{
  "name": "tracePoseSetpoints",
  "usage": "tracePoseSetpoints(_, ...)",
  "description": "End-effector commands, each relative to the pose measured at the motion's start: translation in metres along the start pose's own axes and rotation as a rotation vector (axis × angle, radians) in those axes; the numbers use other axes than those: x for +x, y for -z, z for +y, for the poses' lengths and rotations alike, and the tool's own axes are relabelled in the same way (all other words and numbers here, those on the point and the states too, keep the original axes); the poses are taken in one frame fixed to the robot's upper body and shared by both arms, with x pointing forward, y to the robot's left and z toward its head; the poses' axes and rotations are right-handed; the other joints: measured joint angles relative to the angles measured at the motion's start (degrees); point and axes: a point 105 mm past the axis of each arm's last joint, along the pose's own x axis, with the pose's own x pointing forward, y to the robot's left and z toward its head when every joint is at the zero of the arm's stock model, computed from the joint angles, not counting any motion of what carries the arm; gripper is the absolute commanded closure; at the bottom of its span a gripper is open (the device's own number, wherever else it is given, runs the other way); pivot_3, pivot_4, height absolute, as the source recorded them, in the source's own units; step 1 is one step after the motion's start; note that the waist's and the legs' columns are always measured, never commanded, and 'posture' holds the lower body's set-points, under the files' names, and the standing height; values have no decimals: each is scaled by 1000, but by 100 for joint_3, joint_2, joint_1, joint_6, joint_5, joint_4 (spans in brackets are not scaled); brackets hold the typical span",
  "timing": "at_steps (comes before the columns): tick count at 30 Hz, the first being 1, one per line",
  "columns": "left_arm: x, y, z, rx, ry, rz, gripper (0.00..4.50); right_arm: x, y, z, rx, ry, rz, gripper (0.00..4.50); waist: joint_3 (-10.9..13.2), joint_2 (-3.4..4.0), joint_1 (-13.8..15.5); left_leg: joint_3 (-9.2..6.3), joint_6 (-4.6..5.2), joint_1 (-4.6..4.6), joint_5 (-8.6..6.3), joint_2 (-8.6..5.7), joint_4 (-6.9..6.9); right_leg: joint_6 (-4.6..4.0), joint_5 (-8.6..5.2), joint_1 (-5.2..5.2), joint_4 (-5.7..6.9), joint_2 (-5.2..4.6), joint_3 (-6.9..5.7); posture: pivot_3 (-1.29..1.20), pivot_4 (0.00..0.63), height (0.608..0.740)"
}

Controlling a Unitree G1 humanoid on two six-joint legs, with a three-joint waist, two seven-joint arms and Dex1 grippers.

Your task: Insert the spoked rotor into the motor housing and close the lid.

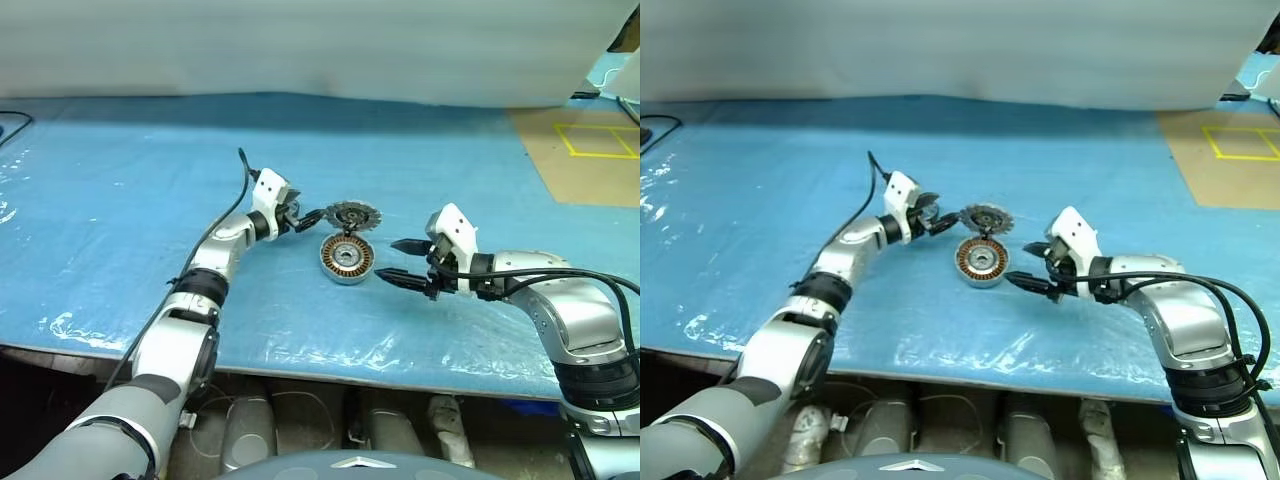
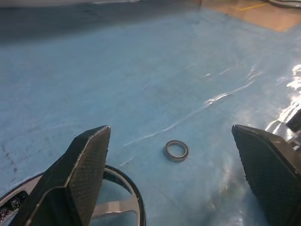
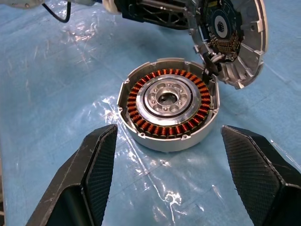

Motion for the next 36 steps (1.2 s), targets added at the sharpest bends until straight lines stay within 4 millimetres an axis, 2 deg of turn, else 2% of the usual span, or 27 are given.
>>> tracePoseSetpoints(1, 14, -17, -5, 40, 2, -32, 121, -2, -4, 4, -18, 8, -19, 834, 1, -2, 19, 0, 0, -2, 0, -1, -1, 0, 1, 0, -1, -2, 0, 0, 150, 740)
tracePoseSetpoints(5, 27, -22, -18, 60, 18, -34, 121, -3, -2, 1, -14, 34, -20, 834, 2, -3, 32, -1, 1, -3, 0, -5, -2, 1, 2, 0, -2, -6, -1, 0, 150, 740)
tracePoseSetpoints(11, 42, -24, -18, 75, -75, 21, 121, -2, 9, -2, 2, 70, -3, 834, 2, -4, 71, -3, 3, -3, 0, -6, 1, 9, 4, 2, -2, -7, -3, 0, 150, 740)
tracePoseSetpoints(16, 45, -11, -17, 65, -143, 97, 121, 1, 11, 0, -4, 76, 0, 834, 3, -4, 112, -3, 3, -3, 0, -7, 2, 22, 11, 2, -3, -7, -3, 0, 150, 740)
tracePoseSetpoints(28, 56, 9, -43, -27, -85, 168, 121, 4, 15, -3, 6, 109, -3, 834, 3, -5, 139, -5, 6, -8, -1, -11, 2, 18, 10, 5, -12, -11, -4, 0, 150, 740)
tracePoseSetpoints(33, 52, 23, -37, 3, -147, 248, 121, 5, 17, -2, 10, 120, -6, 834, 3, -5, 140, -6, 7, -5, -1, -11, 2, 20, 9, 8, -13, -12, -4, 0, 150, 740)
tracePoseSetpoints(36, 51, 26, -34, 13, -180, 269, 121, 6, 18, -1, 14, 125, -7, 834, 3, -5, 138, -6, 7, -1, -1, -12, 2, 55, -11, 14, -13, -13, -5, 0, 150, 740)
